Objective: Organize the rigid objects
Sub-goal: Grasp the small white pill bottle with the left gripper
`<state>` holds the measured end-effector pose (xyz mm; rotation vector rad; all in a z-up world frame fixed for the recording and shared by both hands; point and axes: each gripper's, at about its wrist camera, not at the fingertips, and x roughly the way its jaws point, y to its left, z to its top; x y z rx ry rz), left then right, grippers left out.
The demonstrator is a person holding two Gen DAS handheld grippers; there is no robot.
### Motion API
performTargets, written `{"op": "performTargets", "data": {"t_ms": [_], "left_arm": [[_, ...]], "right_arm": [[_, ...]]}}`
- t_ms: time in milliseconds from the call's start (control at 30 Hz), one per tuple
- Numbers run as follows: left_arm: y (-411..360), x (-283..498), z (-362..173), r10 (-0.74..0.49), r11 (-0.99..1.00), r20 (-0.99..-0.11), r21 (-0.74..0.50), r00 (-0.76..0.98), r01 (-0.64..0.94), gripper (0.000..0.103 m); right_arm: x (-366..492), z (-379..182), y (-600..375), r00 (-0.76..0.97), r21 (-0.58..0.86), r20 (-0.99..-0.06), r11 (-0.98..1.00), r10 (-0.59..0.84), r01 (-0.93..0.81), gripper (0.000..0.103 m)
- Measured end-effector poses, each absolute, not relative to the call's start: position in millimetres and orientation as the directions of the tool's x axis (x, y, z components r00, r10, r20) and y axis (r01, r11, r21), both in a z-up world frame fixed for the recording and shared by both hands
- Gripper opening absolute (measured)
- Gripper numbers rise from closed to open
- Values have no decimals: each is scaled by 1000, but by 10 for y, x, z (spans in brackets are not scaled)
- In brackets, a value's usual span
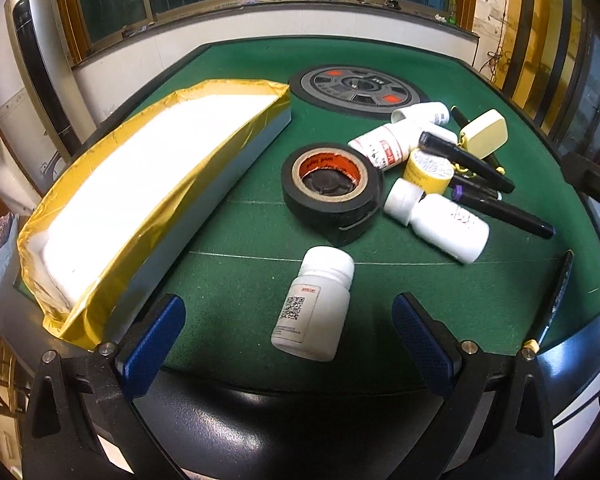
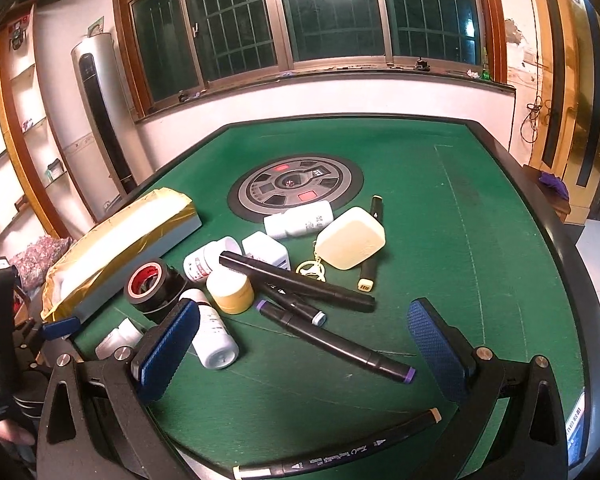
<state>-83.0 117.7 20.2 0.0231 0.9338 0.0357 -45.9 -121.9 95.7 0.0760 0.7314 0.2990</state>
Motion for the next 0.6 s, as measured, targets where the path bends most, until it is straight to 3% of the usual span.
{"op": "performTargets", "data": {"t_ms": [467, 600], "left_arm": [[1185, -781, 116, 16, 1000, -819, 12, 573, -11, 103], [1151, -787, 124, 23, 999, -812, 32, 583, 5, 103]], "right_arm": [[-465, 904, -1010, 679, 146, -664, 945, 313, -293, 102], [-471, 859, -868, 655, 126, -679, 932, 330, -339, 96]]}}
